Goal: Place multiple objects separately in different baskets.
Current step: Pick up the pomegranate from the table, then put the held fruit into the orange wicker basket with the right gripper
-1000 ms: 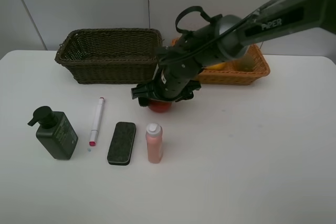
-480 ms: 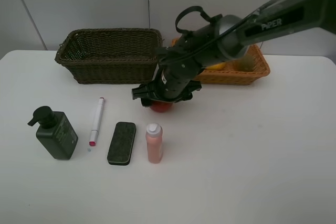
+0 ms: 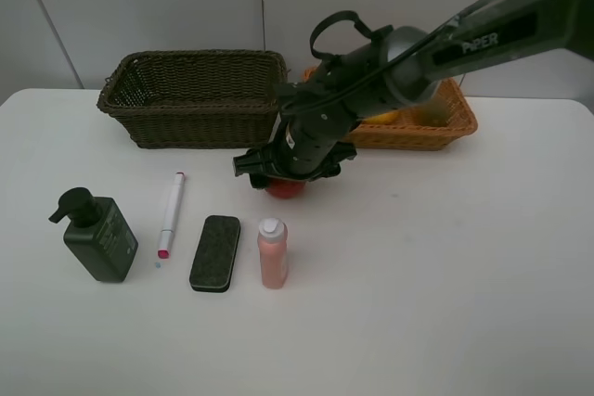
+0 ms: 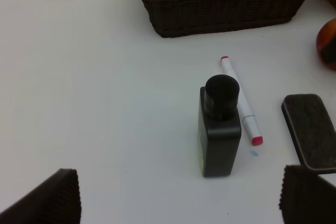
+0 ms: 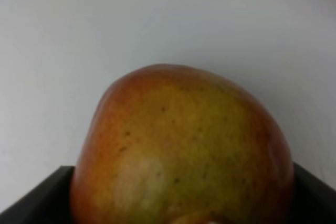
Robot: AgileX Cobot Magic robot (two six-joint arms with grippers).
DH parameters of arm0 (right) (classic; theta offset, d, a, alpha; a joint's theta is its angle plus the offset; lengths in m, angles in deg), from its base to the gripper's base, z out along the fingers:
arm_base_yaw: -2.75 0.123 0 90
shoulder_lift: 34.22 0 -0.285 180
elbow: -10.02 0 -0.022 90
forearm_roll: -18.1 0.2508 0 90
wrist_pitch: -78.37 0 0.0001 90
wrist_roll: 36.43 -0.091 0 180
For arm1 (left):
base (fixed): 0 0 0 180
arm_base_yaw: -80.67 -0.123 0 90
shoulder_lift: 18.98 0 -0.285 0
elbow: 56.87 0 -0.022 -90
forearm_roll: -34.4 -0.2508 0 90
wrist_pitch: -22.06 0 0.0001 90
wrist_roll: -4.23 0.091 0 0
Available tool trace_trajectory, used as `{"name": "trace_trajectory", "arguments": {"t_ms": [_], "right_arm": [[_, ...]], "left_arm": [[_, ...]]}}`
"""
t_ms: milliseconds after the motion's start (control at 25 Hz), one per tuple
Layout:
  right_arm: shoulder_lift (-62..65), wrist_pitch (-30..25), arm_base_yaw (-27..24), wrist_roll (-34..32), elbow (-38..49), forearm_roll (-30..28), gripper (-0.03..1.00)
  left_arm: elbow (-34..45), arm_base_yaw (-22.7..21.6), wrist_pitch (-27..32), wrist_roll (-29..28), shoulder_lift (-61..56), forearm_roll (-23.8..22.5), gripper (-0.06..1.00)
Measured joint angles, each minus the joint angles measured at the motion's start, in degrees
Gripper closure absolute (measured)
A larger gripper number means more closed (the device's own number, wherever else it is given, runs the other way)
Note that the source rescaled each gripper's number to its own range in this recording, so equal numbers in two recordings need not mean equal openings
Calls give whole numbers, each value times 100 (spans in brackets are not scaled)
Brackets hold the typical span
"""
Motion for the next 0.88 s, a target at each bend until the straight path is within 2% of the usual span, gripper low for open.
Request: {"name": "trace_trajectory", "arguments": {"t_ms": [280,560,880], "right_arm": [[168,-332,0,0,0,-46,29],[573,-1067,0,17,0,-66,29],[1244,-1183,-5,17,0,-281,29]], "left_arm": [[0,0,0,0,0,0,-6],[0,0,0,0,0,0,-6],[0,0,0,0,0,0,-6]]}}
